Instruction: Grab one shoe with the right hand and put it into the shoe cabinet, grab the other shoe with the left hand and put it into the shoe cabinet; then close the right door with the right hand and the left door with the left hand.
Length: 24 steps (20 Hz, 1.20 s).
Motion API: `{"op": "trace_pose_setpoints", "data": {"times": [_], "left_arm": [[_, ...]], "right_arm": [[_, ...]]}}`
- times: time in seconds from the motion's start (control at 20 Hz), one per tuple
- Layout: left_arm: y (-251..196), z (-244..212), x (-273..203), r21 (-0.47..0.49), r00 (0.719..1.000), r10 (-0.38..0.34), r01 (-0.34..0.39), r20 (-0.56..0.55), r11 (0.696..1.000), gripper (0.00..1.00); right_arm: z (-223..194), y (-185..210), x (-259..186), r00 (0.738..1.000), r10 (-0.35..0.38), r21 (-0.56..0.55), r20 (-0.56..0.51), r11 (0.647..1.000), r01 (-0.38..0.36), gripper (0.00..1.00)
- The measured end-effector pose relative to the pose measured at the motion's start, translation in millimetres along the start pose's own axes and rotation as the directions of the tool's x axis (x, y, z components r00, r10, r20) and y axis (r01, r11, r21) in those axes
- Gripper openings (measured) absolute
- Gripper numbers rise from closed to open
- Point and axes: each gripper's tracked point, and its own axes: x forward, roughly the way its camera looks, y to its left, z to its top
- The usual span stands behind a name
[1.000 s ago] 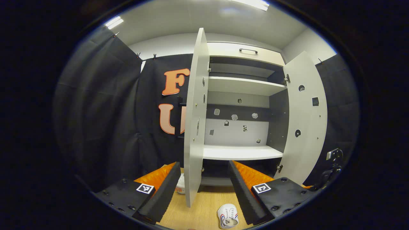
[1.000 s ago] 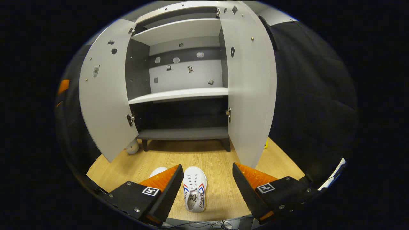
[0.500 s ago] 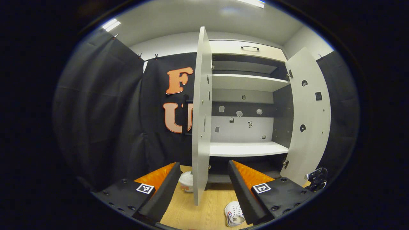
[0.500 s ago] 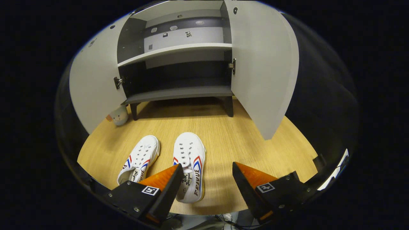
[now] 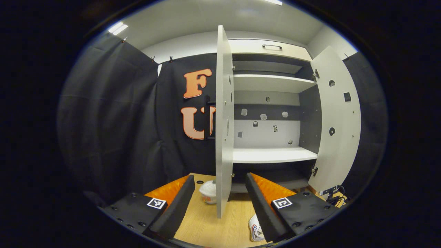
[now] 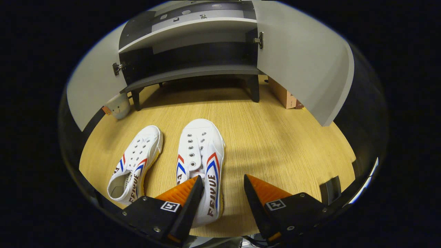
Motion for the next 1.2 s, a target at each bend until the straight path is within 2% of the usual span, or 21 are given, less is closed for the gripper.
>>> {"op": "trace_pose_setpoints", "data": {"times": [0.15, 0.2, 0.35, 0.45, 0.5, 0.55, 0.6, 0.65, 0.75, 1.05, 1.2], "left_arm": [[5, -5, 1, 0.003, 1.000, 0.011, -0.011, -0.013, 1.000, 0.99], [6, -6, 0, 0.002, 1.000, 0.015, -0.015, -0.018, 1.000, 0.96], [9, -12, 0, 0.005, 0.999, 0.022, -0.022, -0.036, 1.000, 0.99], [12, -14, -1, 0.004, 0.999, 0.025, -0.025, -0.039, 1.000, 0.96], [13, -15, 0, 0.002, 0.999, 0.026, -0.026, -0.041, 1.000, 0.96], [13, -14, -1, 0.001, 0.999, 0.026, -0.026, -0.040, 1.000, 0.96], [12, -14, -1, 0.000, 0.999, 0.024, -0.024, -0.040, 1.000, 0.96], [13, -15, 0, -0.001, 0.999, 0.023, -0.023, -0.039, 1.000, 0.96], [14, -15, 1, -0.001, 0.999, 0.021, -0.021, -0.039, 1.000, 0.96], [15, -19, 8, -0.017, 0.999, -0.003, 0.003, -0.044, 1.000, 0.96], [17, -22, 13, -0.018, 0.999, -0.011, 0.010, -0.042, 1.000, 0.96]], "right_arm": [[-1, 4, 7, 0.999, 0.024, 0.027, -0.023, 0.999, -0.024, 0.61], [-1, 7, 10, 0.999, 0.035, 0.025, -0.028, 0.999, -0.034, 0.54], [0, 15, 16, 0.997, 0.059, 0.021, -0.038, 0.998, -0.059, 0.46], [0, 15, 16, 0.998, 0.055, 0.027, -0.039, 0.998, -0.054, 0.29], [0, 14, 16, 0.998, 0.050, 0.031, -0.039, 0.998, -0.049, 0.28], [0, 13, 17, 0.998, 0.045, 0.040, -0.038, 0.998, -0.043, 0.17], [2, 12, 17, 0.998, 0.040, 0.046, -0.041, 0.998, -0.038, 0.18], [5, 9, 14, 0.999, 0.037, 0.040, -0.035, 0.999, -0.036, 0.11], [13, 4, 8, 1.000, 0.016, 0.032, -0.024, 0.999, -0.015, 0.03], [45, 18, -26, 1.000, 0.014, 0.076, 0.021, 0.997, -0.015, 0.00], [82, 24, -59, 0.999, 0.023, 0.093, 0.042, 0.995, -0.026, 0.00]]}}
